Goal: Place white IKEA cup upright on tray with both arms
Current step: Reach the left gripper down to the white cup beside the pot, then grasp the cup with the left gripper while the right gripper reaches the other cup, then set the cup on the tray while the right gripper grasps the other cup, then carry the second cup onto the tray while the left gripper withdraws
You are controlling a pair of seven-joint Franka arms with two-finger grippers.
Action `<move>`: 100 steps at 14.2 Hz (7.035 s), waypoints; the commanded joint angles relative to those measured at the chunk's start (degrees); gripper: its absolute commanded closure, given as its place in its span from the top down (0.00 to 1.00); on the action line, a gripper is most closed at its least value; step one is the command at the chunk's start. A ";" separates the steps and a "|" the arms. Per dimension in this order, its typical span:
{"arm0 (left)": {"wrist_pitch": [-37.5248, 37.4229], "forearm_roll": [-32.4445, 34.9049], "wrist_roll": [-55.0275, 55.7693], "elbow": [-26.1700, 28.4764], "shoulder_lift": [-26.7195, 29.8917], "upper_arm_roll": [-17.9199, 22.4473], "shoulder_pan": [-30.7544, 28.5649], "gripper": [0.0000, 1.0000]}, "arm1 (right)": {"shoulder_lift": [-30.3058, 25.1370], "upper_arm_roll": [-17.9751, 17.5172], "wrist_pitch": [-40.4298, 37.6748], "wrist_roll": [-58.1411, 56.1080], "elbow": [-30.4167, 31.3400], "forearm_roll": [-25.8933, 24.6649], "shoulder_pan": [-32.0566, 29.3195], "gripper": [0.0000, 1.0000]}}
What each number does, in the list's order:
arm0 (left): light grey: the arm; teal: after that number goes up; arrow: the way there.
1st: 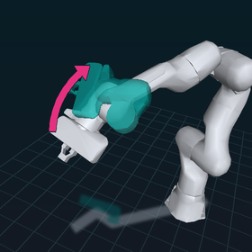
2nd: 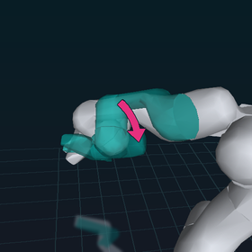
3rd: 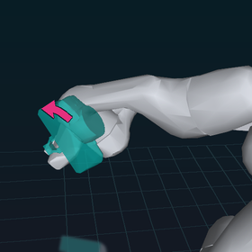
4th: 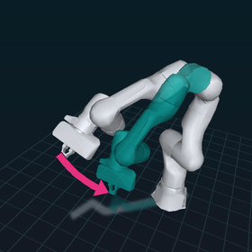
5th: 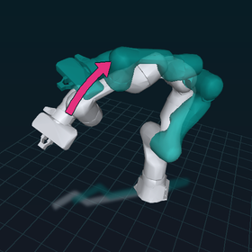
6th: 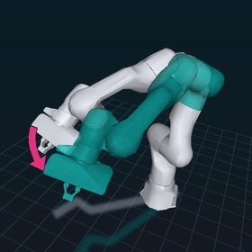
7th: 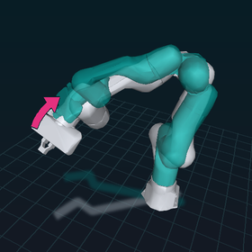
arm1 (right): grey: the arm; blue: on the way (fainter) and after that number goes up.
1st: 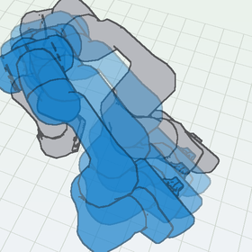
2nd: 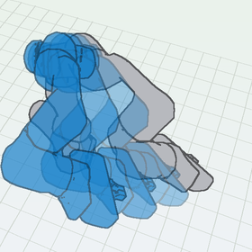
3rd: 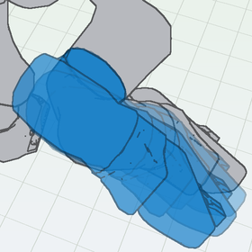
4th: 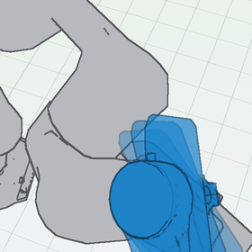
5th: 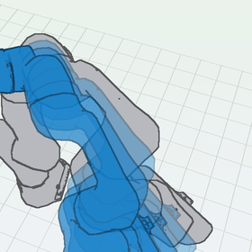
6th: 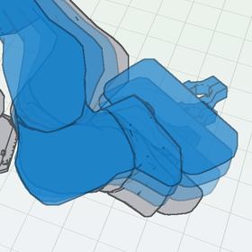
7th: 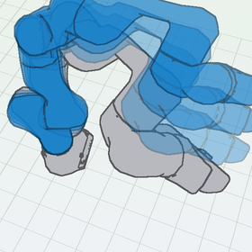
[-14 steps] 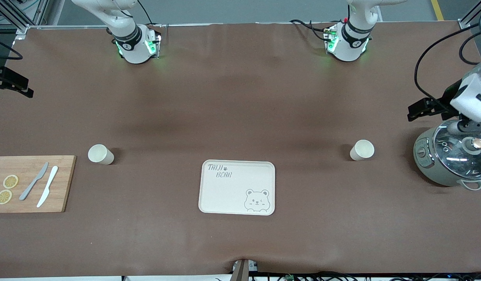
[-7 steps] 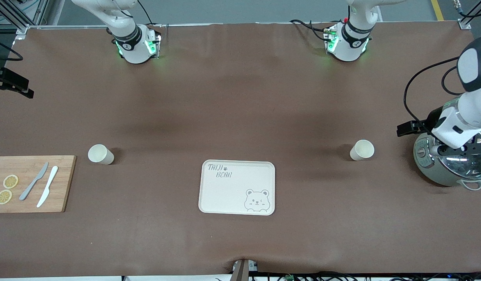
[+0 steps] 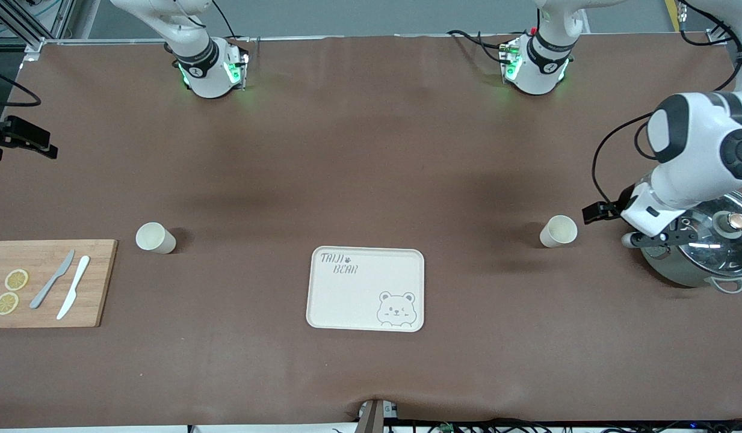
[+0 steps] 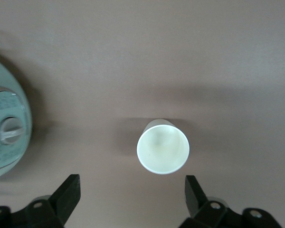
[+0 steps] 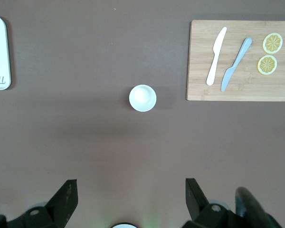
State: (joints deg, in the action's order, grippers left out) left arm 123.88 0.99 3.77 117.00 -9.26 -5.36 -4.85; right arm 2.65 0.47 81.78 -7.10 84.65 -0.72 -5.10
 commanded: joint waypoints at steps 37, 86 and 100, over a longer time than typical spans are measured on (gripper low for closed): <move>0.05 0.24 24.15 -23.91 -20.35 -0.35 16.88 0.00 | 21.17 -0.38 28.95 1.38 15.88 5.20 -9.22 1.00; -22.10 -2.40 11.44 -41.24 -11.40 3.69 8.81 1.00 | 31.00 -0.56 50.40 77.75 8.27 23.75 26.98 0.00; -31.32 3.23 1.86 -41.33 -4.72 3.69 3.71 1.00 | 38.66 -0.38 50.58 84.18 1.75 23.31 32.87 0.99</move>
State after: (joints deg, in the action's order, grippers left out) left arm 94.61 3.06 7.75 74.07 -16.92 -1.55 -0.77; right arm 40.81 -0.62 133.03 76.38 88.13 22.45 27.07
